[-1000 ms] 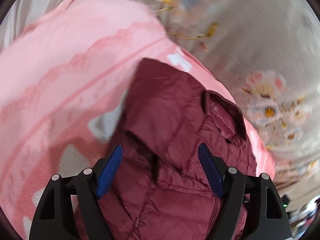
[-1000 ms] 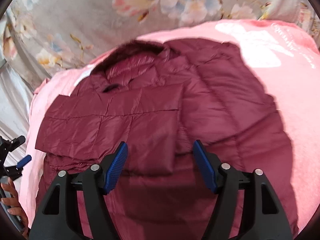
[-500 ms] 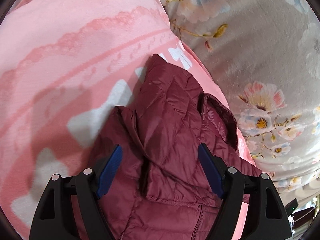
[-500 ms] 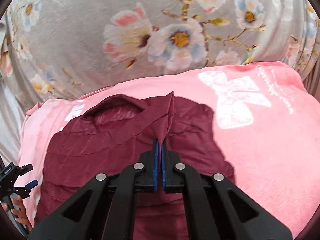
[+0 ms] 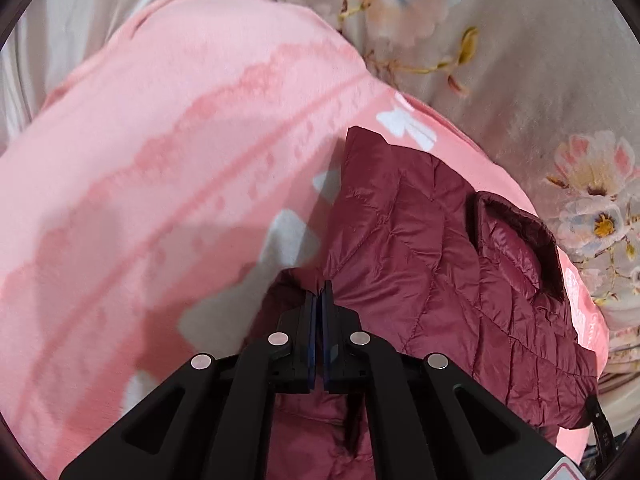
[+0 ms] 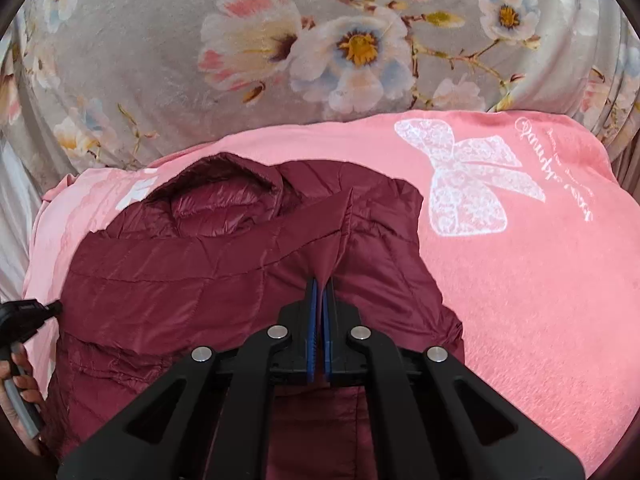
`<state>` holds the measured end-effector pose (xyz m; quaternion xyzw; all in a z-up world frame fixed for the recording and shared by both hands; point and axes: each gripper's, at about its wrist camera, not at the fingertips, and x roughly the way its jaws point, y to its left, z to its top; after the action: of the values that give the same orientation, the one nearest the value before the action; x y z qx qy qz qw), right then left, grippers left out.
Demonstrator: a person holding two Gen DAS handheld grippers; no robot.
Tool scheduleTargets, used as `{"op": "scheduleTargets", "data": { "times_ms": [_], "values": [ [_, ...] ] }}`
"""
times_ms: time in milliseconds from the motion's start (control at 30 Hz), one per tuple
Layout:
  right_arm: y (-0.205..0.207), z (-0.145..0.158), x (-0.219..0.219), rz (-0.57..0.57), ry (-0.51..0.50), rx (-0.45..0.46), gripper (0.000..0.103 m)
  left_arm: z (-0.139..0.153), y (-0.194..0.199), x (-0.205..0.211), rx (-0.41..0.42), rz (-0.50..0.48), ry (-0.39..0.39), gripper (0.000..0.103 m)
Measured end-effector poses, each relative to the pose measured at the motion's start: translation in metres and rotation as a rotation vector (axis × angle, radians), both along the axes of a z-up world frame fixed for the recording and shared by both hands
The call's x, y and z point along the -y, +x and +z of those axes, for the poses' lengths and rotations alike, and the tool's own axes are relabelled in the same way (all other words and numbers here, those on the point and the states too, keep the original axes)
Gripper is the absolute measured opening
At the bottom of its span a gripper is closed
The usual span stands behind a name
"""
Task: Fold large clothes
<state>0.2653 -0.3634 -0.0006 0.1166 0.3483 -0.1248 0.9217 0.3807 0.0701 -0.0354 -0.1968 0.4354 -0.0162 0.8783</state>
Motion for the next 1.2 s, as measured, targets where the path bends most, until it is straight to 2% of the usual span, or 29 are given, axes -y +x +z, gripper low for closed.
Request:
{"op": "scheduleTargets", "data": {
  "times_ms": [233,367,500,600,700,800,933,1000,1067,1133,1200],
  "values": [
    [0.0,-0.044,0.004,-0.023,0.023,-0.082,0.001,-0.023,0.0,0.006,-0.04,-0.016,0.082,0.0],
    [0.002,-0.064,0.006,-0.033,0.021,-0.112,0.001,-0.032,-0.002,0.012,-0.028,-0.023,0.132,0.0],
    [0.003,-0.071,0.001,-0.035,-0.005,-0.12,0.001,-0.037,-0.002,0.018,-0.012,-0.034,0.184,0.0],
    [0.004,-0.072,-0.007,-0.031,-0.057,-0.134,0.001,-0.04,-0.003,0.027,0.011,-0.038,0.258,0.001],
    [0.004,-0.071,-0.006,-0.025,-0.054,-0.138,0.002,-0.039,-0.006,0.031,0.022,-0.036,0.297,0.002],
    [-0.008,-0.06,-0.001,-0.029,-0.003,-0.123,0.006,-0.029,-0.014,0.025,0.03,-0.037,0.303,0.007],
    [-0.027,-0.021,-0.009,-0.005,0.001,-0.036,0.008,0.014,-0.039,0.025,0.124,-0.073,0.353,0.007],
    [-0.018,-0.006,-0.02,0.036,0.019,-0.021,0.01,0.04,-0.041,0.04,0.164,-0.111,0.341,0.008],
    [0.002,0.002,-0.033,0.08,0.041,-0.017,0.017,0.055,-0.034,0.061,0.168,-0.162,0.315,0.008],
    [0.027,0.001,-0.045,0.113,0.057,-0.034,0.021,0.06,-0.023,0.085,0.151,-0.209,0.29,0.009],
    [0.05,-0.013,-0.05,0.136,0.094,-0.078,0.021,0.051,-0.007,0.111,0.097,-0.247,0.29,0.009]
  ]
}}
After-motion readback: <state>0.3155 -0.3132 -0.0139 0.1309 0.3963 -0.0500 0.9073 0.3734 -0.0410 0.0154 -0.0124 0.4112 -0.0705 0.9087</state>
